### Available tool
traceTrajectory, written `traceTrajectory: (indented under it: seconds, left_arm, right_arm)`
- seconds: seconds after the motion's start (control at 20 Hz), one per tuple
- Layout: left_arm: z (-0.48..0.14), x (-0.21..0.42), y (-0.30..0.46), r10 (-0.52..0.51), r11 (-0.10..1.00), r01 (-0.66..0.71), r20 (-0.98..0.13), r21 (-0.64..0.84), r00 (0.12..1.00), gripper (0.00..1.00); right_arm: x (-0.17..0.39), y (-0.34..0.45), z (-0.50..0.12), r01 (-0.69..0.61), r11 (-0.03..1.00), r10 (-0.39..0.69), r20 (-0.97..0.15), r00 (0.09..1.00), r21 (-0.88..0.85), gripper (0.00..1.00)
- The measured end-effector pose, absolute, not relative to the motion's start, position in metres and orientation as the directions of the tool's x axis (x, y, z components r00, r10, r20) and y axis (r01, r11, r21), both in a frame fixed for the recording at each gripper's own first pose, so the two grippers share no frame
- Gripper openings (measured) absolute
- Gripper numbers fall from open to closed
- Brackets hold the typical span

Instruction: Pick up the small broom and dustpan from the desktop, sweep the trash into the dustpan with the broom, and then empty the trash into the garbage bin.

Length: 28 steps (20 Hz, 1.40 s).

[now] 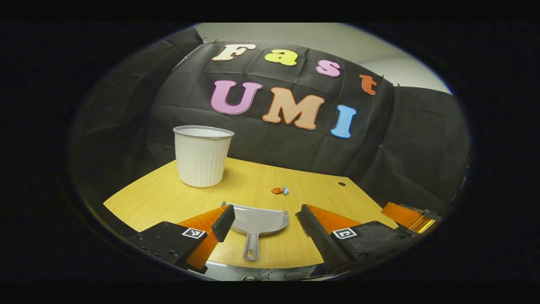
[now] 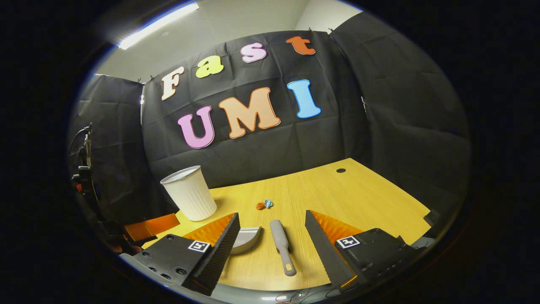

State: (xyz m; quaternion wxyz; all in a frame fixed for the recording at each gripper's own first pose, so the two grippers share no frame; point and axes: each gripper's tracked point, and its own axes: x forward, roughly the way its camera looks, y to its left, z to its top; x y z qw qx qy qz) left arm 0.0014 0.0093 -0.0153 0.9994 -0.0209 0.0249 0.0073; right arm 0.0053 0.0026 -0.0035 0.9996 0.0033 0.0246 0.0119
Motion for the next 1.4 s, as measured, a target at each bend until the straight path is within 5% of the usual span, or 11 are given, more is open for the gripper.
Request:
traceTrajectory:
  seconds: [0.75,1.4]
  left_arm:
    - [-0.034,0.009,0.0,-0.021,1.0,0.022,-0.119,0.007,0.993,0.93]
    - [-0.172,0.036,0.041,0.078,0.996,-0.032,-0.616,0.085,0.784,0.95]
  right_arm:
    - [0.03,0.007,-0.028,-0.076,0.997,0.072,-0.145,0.987,-0.024,0.92]
    - [0.107,-0.028,-0.18,-0.114,0.986,0.021,-0.596,0.803,-0.12,0.93]
